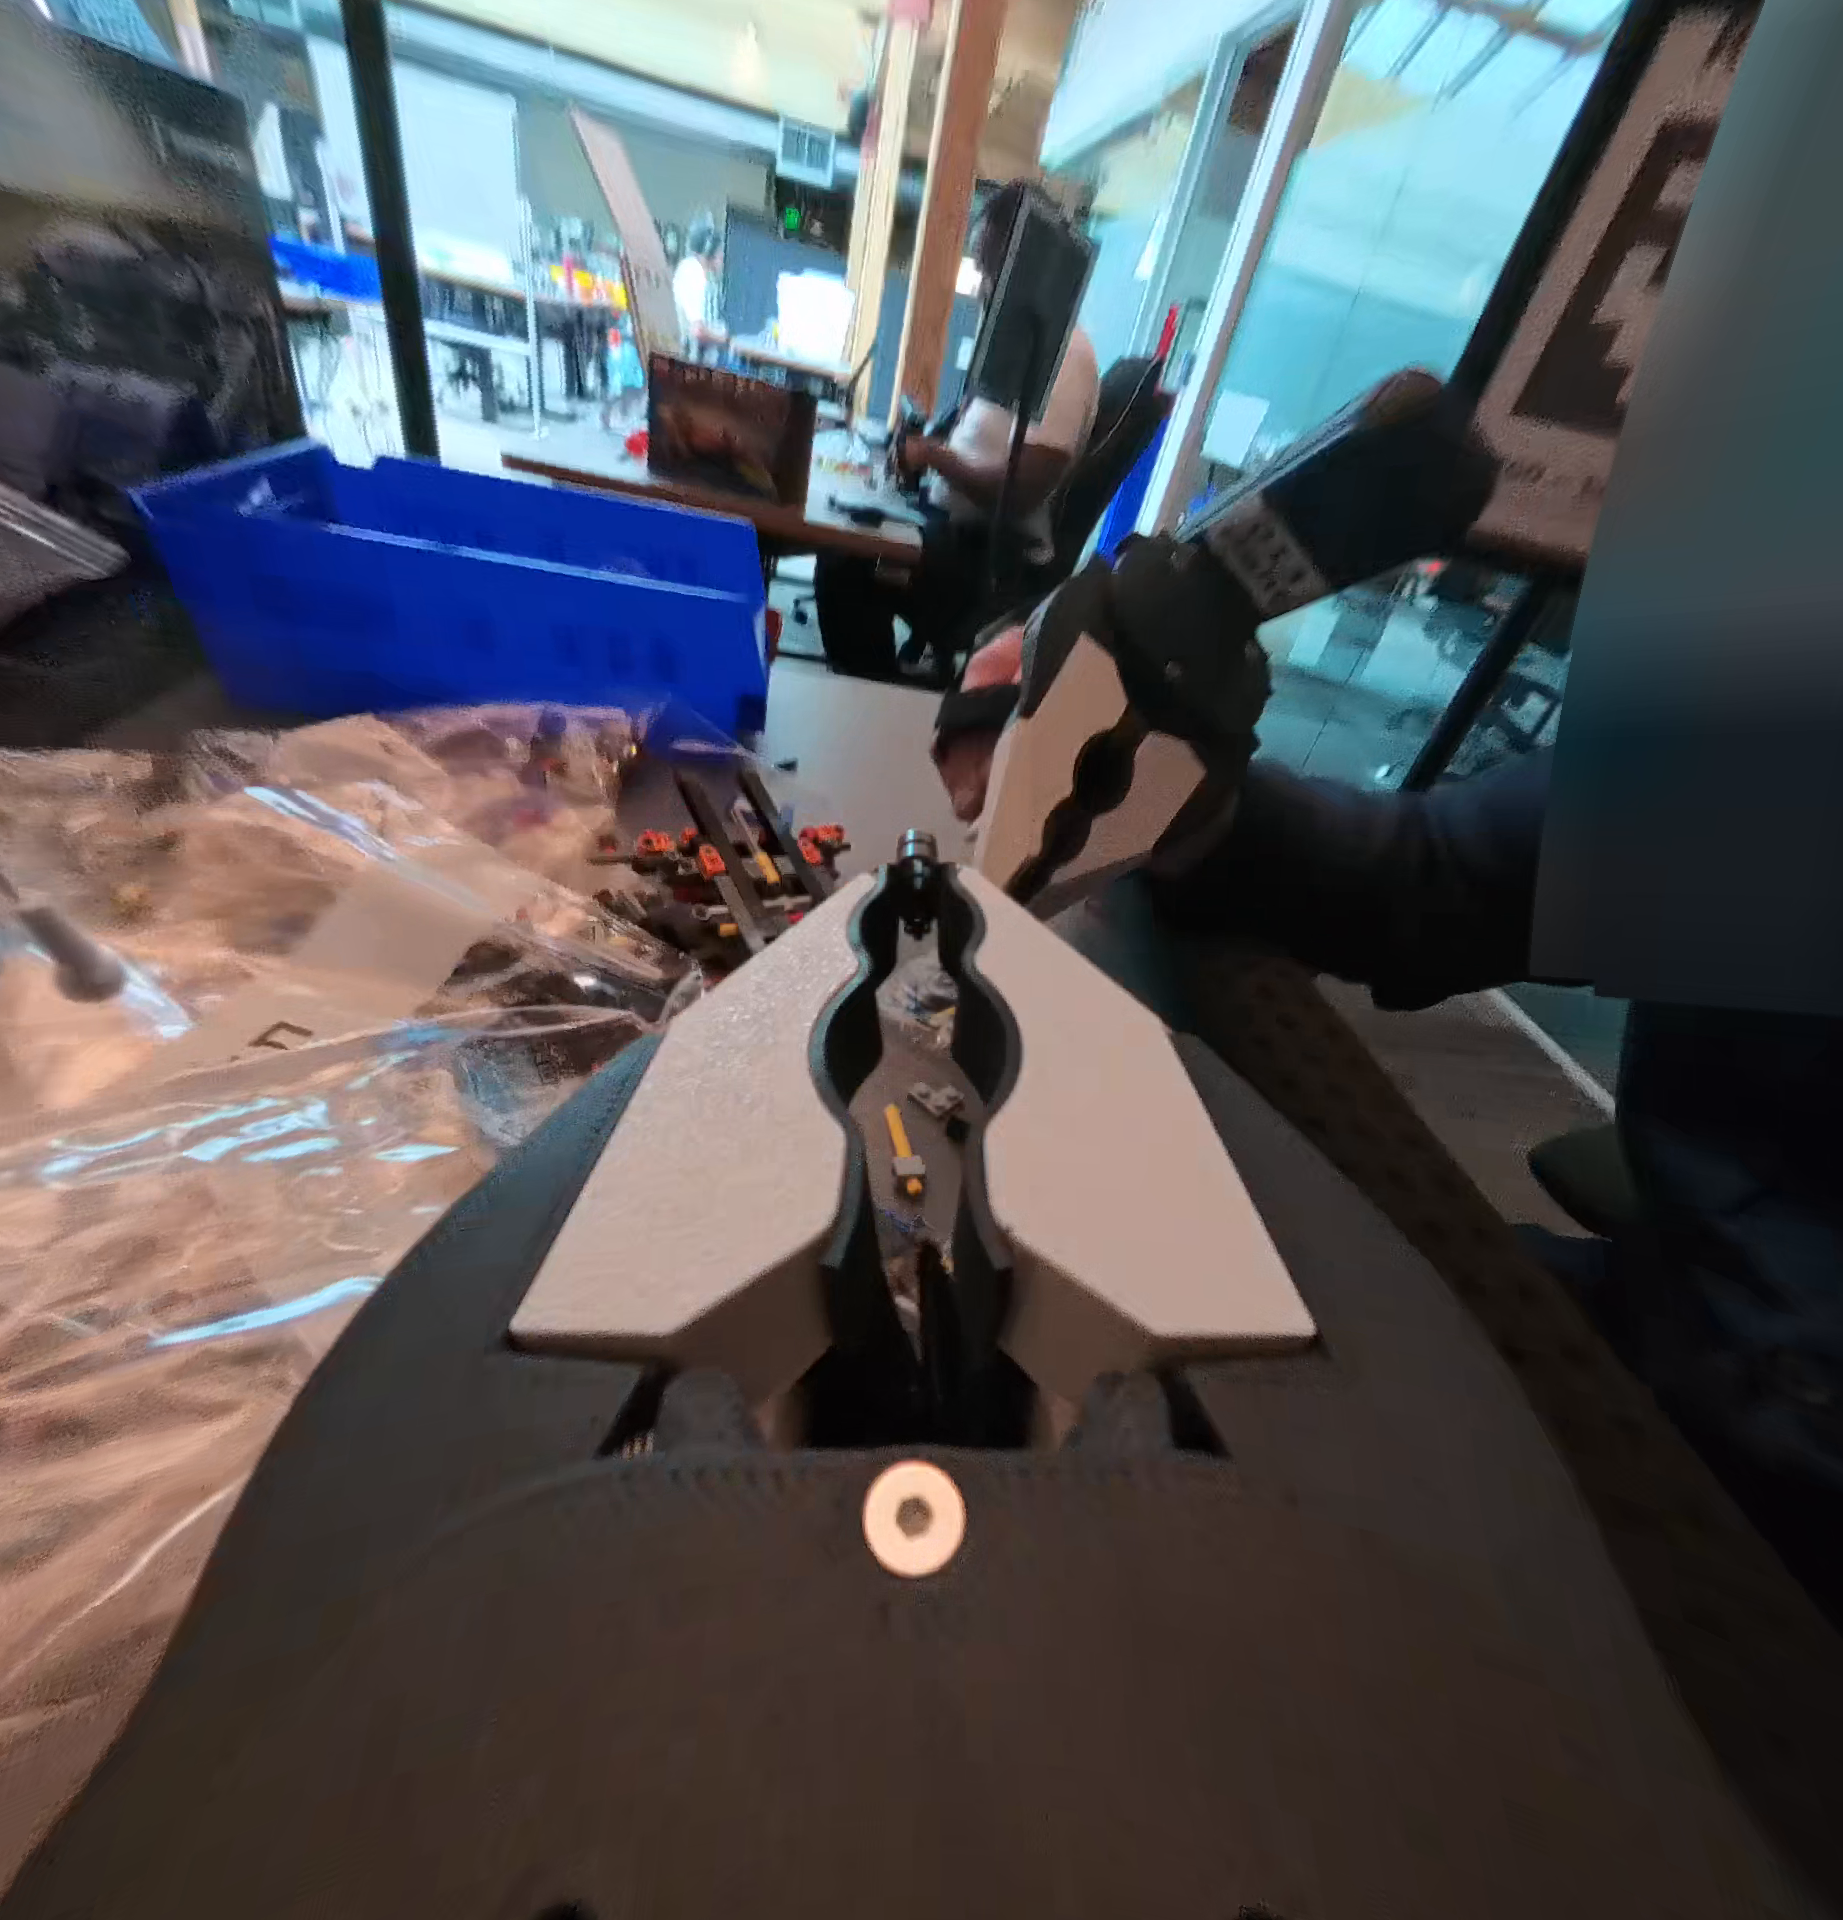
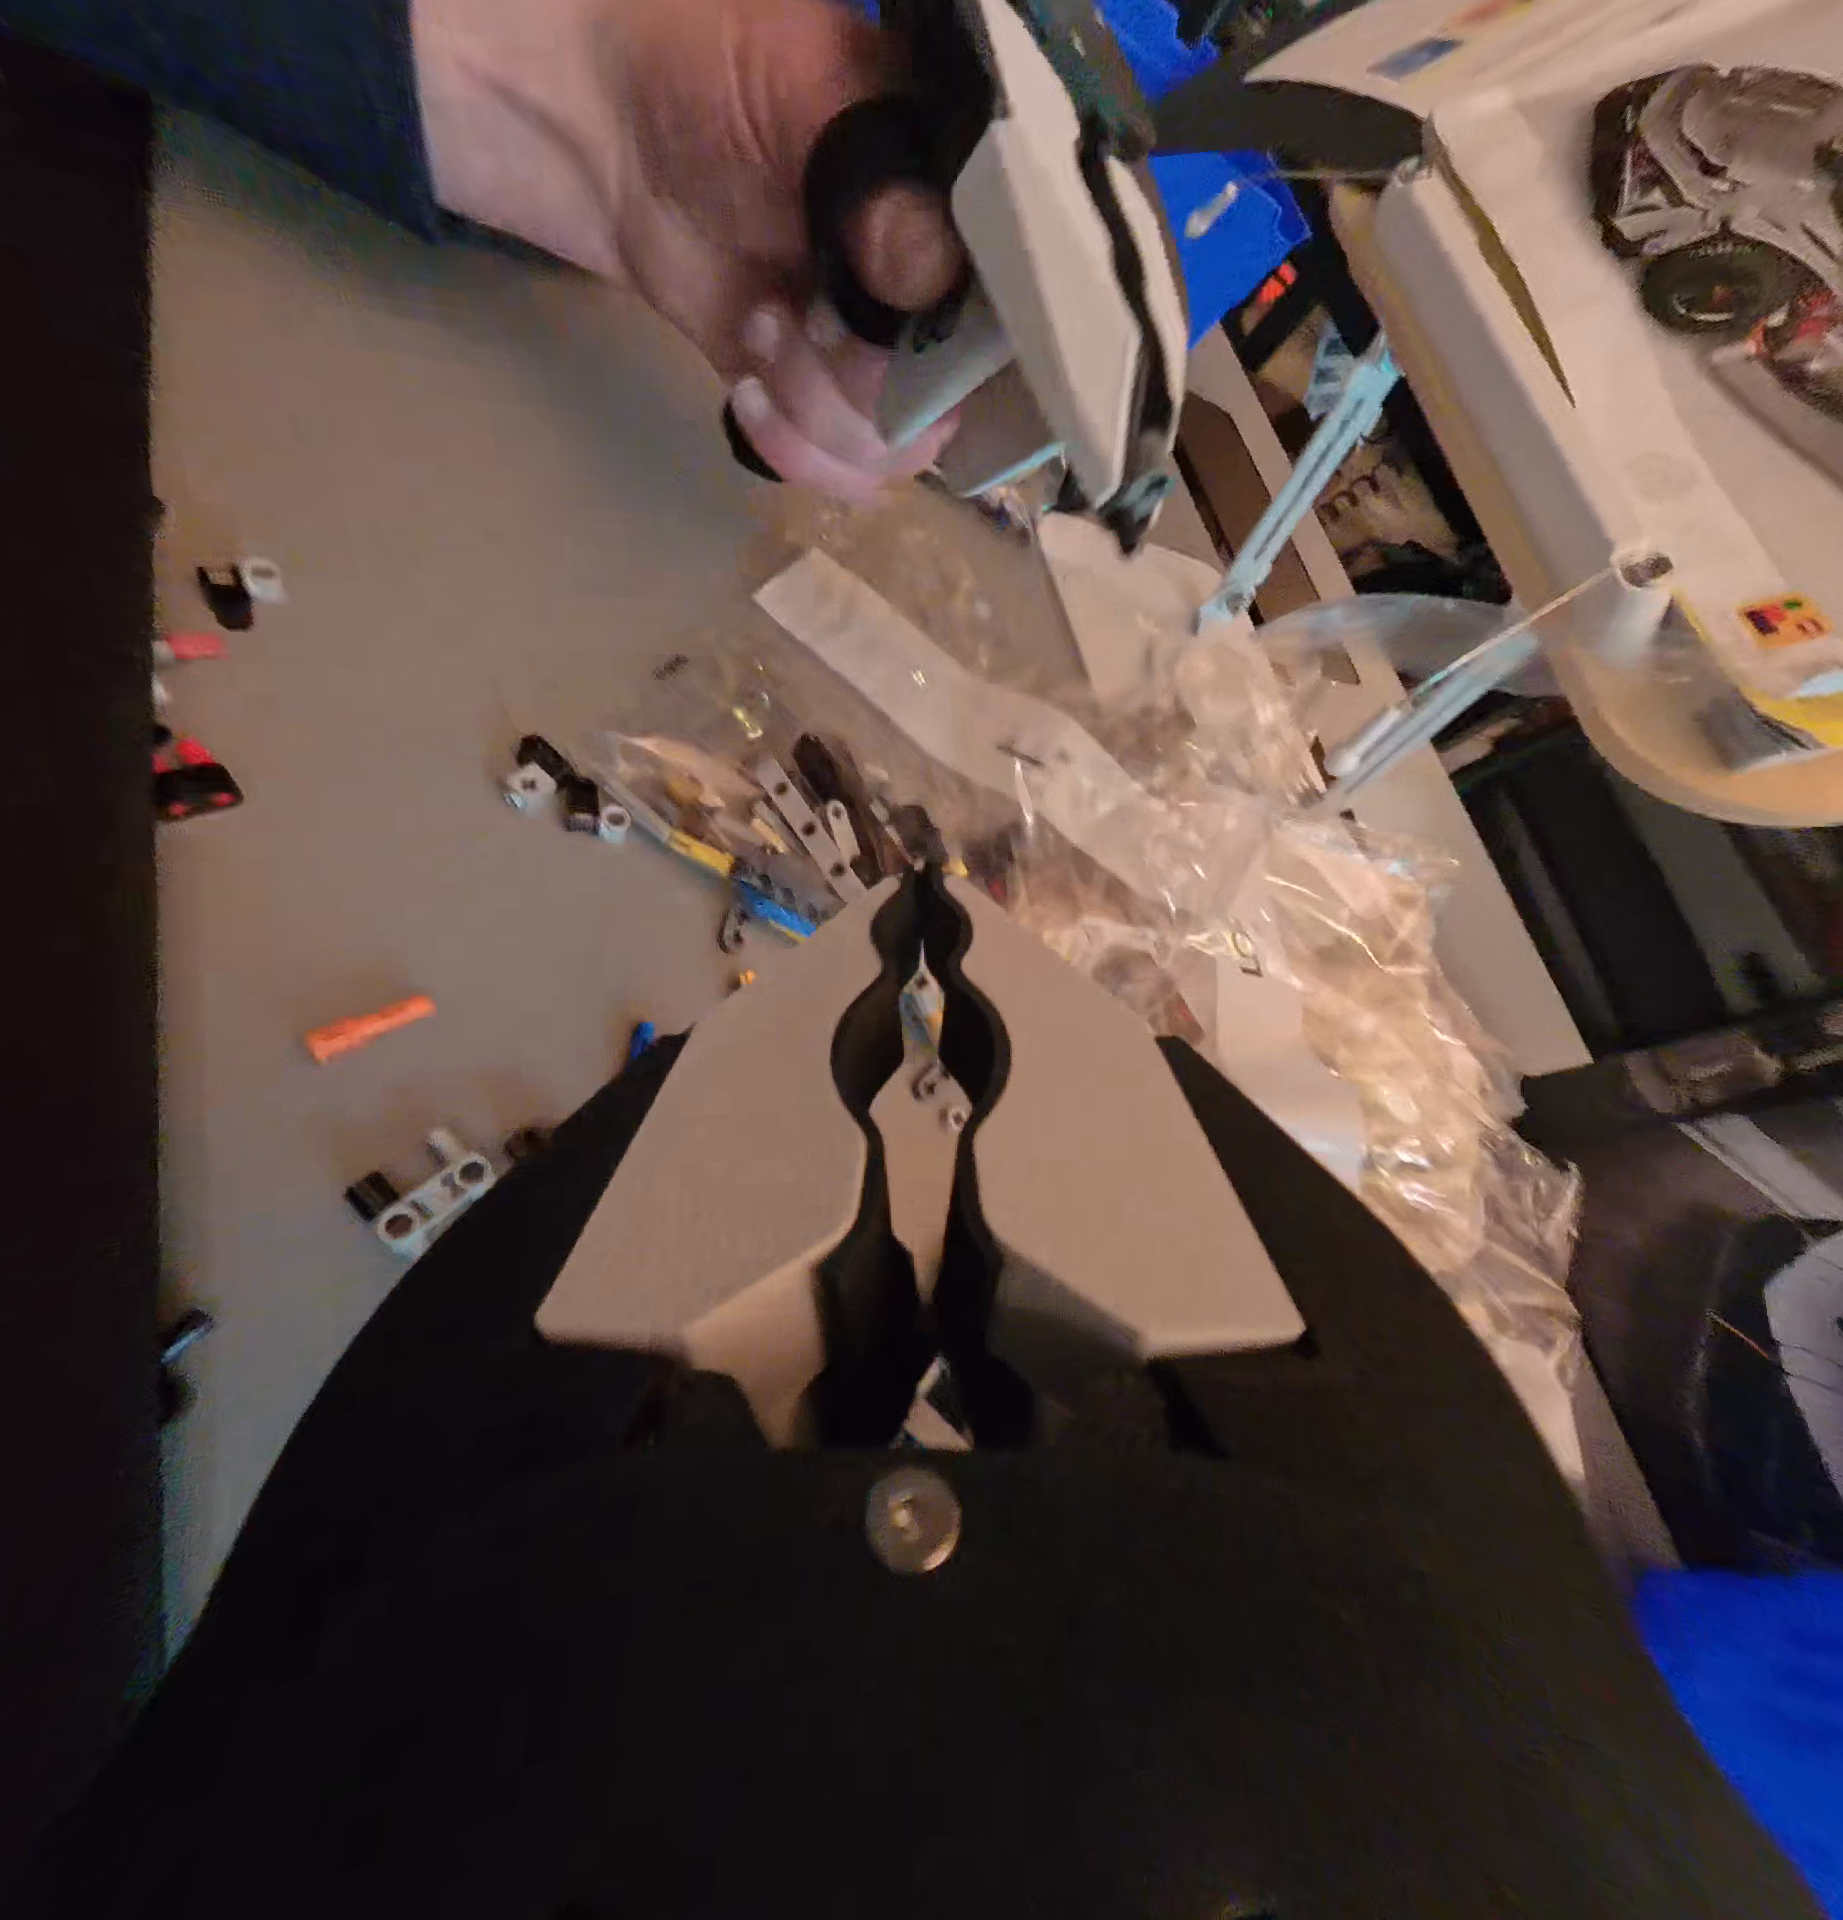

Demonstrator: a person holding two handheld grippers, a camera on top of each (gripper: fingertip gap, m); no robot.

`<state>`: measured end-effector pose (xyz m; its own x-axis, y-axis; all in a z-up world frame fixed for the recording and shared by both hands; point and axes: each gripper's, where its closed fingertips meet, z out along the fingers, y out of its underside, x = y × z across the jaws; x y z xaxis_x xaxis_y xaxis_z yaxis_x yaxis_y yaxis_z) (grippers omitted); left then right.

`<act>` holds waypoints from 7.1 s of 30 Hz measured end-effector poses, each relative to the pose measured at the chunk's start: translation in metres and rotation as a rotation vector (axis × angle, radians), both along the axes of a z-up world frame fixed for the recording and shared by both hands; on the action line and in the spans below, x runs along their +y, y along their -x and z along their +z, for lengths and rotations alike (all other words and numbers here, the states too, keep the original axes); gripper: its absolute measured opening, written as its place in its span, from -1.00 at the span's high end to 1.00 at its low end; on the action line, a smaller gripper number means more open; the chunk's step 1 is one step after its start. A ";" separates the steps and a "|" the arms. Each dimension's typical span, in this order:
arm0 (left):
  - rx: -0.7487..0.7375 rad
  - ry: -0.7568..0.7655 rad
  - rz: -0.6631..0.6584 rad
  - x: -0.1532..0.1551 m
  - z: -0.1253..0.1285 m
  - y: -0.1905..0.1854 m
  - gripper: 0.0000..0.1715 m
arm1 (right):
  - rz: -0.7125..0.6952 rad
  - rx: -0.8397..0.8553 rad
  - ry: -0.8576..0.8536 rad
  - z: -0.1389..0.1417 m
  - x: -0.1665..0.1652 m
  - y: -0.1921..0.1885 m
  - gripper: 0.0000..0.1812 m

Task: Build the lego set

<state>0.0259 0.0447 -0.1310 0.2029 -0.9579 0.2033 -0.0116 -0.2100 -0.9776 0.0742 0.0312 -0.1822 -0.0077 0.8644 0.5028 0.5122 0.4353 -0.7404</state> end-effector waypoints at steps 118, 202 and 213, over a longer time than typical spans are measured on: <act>0.495 -0.503 0.013 -0.028 -0.048 -0.049 0.94 | 0.222 -0.116 0.727 -0.044 -0.020 -0.043 1.00; 0.943 -0.156 -0.085 -0.025 -0.135 0.010 0.73 | 0.214 -0.372 0.295 -0.089 -0.062 0.049 0.82; 0.959 -0.158 -0.078 -0.025 -0.133 0.013 0.72 | 0.217 -0.392 0.285 -0.093 -0.060 0.058 0.84</act>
